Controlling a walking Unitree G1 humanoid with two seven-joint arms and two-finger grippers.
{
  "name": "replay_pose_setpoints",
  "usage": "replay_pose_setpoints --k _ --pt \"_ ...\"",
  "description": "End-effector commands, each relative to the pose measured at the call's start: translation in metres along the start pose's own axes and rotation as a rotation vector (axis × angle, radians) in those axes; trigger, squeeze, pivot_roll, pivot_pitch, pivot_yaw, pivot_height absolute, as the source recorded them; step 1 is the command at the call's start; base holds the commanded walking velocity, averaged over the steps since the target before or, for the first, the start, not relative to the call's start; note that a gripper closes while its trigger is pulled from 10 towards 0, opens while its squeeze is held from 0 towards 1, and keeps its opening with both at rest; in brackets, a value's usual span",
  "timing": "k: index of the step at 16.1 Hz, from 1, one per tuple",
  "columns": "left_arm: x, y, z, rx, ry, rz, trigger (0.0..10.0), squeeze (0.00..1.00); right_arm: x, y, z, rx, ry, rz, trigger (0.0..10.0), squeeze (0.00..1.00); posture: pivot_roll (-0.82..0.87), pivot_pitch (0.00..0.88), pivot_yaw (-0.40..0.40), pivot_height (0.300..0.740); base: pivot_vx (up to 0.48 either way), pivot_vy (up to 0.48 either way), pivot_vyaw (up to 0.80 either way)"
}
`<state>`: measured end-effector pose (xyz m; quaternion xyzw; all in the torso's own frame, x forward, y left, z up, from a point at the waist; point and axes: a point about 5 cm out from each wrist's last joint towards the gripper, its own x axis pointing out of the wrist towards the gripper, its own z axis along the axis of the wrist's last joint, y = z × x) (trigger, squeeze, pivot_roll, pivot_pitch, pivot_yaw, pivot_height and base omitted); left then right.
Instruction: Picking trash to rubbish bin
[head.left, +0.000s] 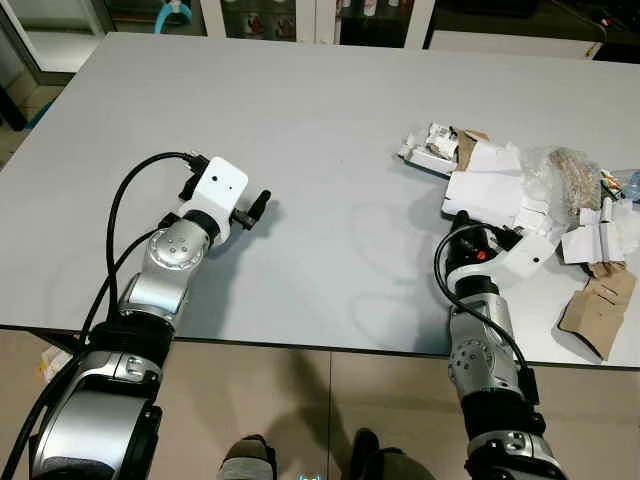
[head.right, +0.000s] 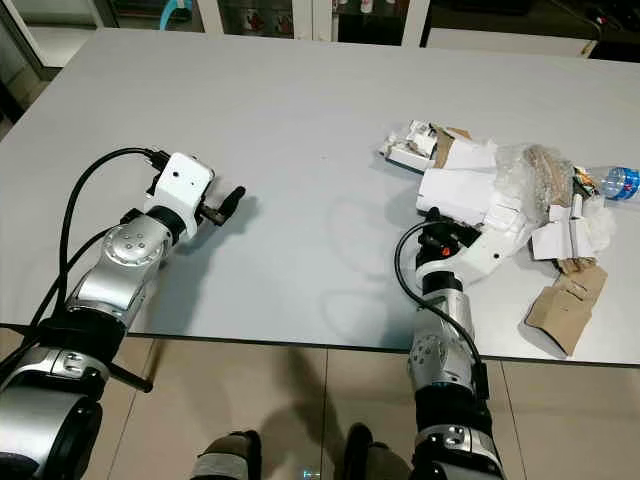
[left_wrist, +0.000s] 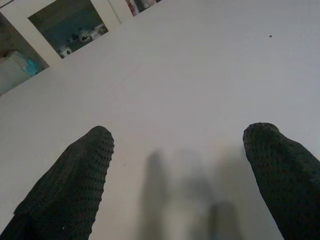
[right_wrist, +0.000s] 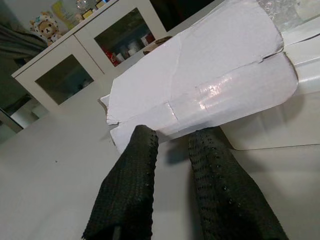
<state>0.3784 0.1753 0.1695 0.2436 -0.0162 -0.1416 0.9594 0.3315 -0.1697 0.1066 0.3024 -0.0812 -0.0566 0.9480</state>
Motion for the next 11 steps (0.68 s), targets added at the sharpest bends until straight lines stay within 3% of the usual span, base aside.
replay_pose_setpoints --k 1,4,11 --pt "0.002 0.0 0.002 0.006 -0.005 -0.009 10.0 0.0 -0.013 -0.018 -0.023 0.029 0.117 -0.095 10.0 0.0 0.4 0.198 0.004 0.74 0.0 0.0 0.0" --pt "0.002 0.0 0.003 -0.006 -0.011 -0.007 10.0 0.0 -0.014 -0.018 -0.022 -0.015 0.105 -0.088 10.0 0.0 0.4 0.201 0.004 0.74 0.0 0.0 0.0" --pt "-0.002 -0.014 0.017 -0.151 -0.162 0.009 10.0 0.0 -0.016 -0.001 0.005 -0.34 -0.02 0.027 10.0 0.0 0.38 0.204 -0.015 0.74 0.0 0.0 0.0"
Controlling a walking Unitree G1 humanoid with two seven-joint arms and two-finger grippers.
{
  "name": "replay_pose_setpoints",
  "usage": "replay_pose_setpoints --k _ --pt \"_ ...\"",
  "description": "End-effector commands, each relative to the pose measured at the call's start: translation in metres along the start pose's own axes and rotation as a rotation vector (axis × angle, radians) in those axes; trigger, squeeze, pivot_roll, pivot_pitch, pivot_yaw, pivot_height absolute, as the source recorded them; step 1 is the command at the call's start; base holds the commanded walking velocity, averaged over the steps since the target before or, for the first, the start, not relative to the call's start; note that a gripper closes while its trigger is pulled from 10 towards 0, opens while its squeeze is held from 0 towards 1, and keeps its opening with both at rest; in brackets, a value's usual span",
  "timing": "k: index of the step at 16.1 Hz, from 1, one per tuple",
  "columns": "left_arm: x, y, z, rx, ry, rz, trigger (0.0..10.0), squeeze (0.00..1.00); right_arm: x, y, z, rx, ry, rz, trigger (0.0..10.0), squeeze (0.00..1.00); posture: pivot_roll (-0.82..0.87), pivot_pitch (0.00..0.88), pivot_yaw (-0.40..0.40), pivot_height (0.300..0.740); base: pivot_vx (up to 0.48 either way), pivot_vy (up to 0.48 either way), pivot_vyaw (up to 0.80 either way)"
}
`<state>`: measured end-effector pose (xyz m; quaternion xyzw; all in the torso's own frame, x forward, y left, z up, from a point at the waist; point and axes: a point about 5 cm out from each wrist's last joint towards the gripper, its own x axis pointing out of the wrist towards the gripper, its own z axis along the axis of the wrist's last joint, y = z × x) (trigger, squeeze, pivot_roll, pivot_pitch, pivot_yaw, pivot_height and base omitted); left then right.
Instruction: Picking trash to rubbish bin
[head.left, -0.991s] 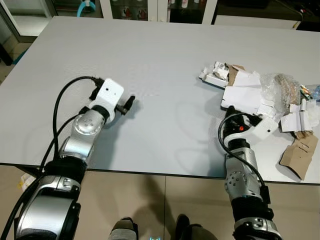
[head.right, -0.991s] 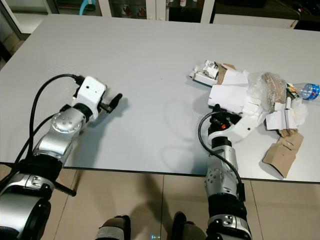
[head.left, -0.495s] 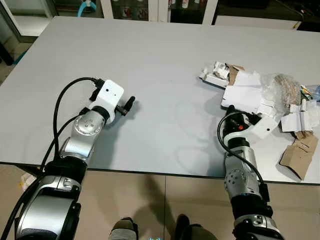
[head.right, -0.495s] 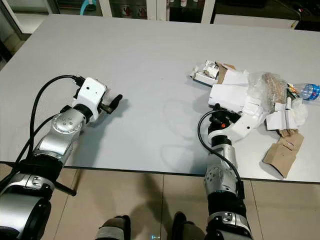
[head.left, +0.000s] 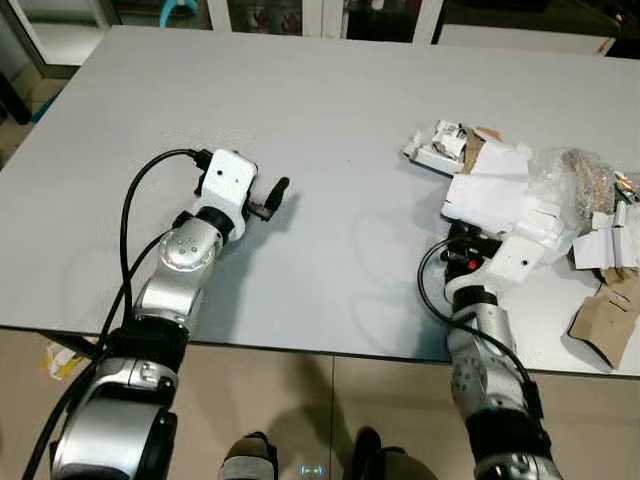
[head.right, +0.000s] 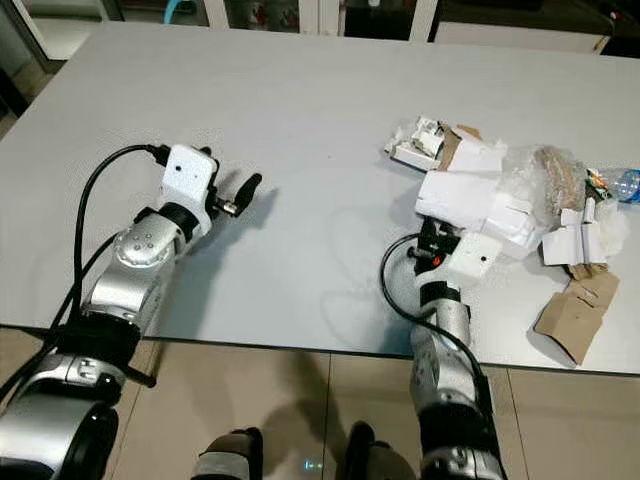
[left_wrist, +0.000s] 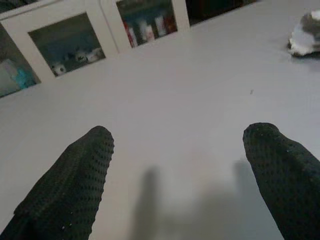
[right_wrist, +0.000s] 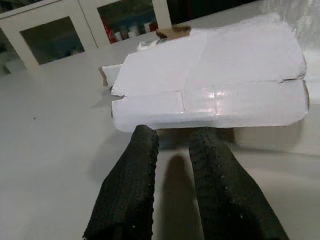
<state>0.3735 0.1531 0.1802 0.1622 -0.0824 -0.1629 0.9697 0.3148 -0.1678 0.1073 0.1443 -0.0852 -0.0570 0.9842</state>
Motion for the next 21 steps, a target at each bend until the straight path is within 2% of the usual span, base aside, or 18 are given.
replay_pose_setpoints --k 1,4,6,17,21 --pt "-0.003 0.001 -0.001 -0.013 -0.012 0.029 10.0 0.0 -0.002 -0.001 0.005 -0.042 -0.011 0.007 10.0 0.0 0.37 0.203 -0.019 0.74 0.0 0.0 0.0" --pt "-0.001 0.003 0.002 -0.035 -0.016 0.057 10.0 0.0 -0.012 0.008 0.014 -0.101 -0.046 0.047 10.0 0.0 0.37 0.201 -0.023 0.74 0.0 0.0 0.0" --pt "-0.001 0.002 0.001 -0.038 -0.012 0.058 10.0 0.0 -0.016 0.011 0.016 -0.108 -0.049 0.051 10.0 0.0 0.37 0.2 -0.023 0.74 0.0 0.0 0.0" --pt "0.004 0.0 0.003 -0.046 -0.014 0.055 10.0 0.0 -0.02 0.01 0.021 -0.133 -0.032 0.037 10.0 0.0 0.35 0.189 -0.024 0.74 -0.437 0.0 0.0" --pt "0.004 0.0 0.003 -0.046 -0.013 0.053 10.0 0.0 -0.02 0.009 0.022 -0.137 -0.034 0.033 10.0 0.0 0.35 0.189 -0.024 0.74 -0.151 0.0 0.0"
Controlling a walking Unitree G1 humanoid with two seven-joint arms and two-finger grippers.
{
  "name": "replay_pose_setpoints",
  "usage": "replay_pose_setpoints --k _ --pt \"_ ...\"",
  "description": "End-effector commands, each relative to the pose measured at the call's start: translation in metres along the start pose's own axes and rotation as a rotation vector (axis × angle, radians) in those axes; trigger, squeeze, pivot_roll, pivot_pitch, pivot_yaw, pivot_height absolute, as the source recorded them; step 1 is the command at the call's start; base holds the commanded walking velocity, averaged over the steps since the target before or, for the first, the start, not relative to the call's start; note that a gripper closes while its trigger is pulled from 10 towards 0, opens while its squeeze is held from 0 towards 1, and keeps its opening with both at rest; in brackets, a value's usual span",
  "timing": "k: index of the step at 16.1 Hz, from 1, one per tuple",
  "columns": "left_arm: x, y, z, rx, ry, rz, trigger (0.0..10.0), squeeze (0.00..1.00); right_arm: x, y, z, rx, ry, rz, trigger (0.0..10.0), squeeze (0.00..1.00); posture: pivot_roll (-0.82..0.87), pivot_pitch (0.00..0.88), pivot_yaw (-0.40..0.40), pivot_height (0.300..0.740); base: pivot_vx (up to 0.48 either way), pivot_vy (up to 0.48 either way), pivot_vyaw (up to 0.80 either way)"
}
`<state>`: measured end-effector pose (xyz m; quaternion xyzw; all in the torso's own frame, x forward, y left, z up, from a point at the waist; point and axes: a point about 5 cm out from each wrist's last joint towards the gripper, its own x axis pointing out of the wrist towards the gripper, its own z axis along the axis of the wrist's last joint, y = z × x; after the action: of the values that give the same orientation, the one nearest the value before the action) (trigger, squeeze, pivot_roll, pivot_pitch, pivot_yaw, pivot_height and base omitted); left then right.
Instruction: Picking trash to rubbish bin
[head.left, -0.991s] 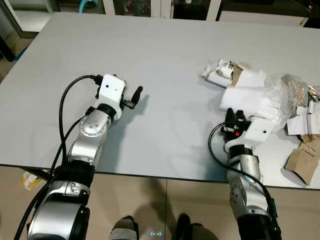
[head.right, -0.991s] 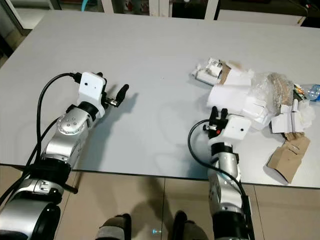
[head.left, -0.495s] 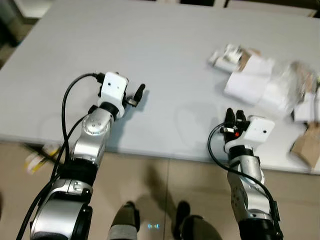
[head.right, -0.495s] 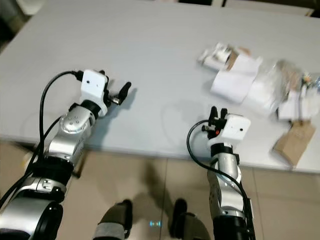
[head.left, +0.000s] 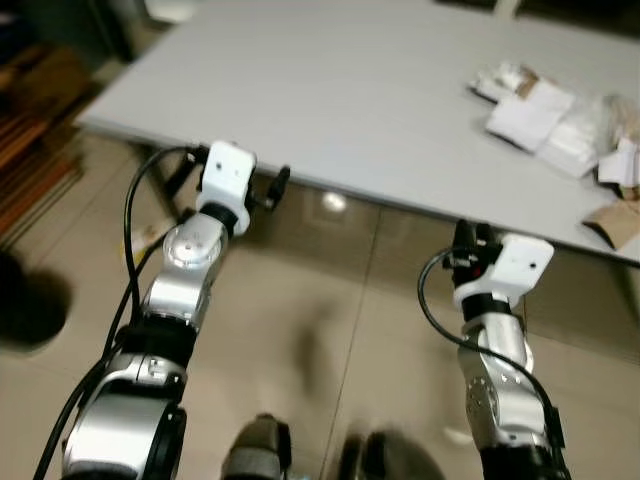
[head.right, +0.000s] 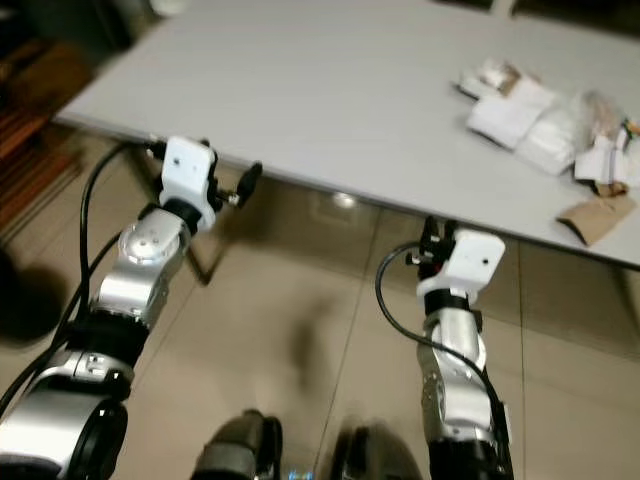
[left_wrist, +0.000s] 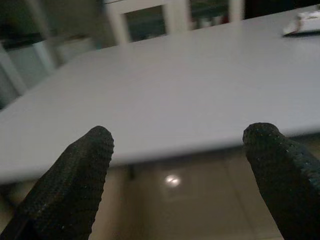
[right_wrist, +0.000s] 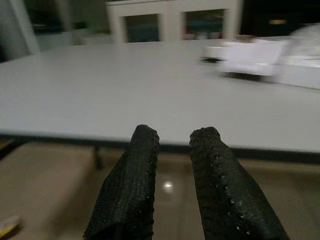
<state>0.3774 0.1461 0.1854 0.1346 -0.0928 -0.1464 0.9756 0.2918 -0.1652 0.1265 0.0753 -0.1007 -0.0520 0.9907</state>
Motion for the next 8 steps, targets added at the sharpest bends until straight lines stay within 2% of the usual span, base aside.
replay_pose_setpoints --k 1,8 --pt "-0.0029 0.0034 -0.0033 0.001 0.011 0.011 10.0 0.0 -0.0004 0.0027 0.0009 -0.004 0.002 0.006 10.0 0.0 0.35 0.189 -0.024 0.74 0.0 0.0 0.0" --pt "-0.0016 0.0014 -0.0046 -0.006 0.015 0.012 10.0 0.0 -0.0013 -0.0002 0.0033 -0.019 0.004 0.002 10.0 0.0 0.34 0.183 -0.035 0.74 0.0 0.0 0.0"
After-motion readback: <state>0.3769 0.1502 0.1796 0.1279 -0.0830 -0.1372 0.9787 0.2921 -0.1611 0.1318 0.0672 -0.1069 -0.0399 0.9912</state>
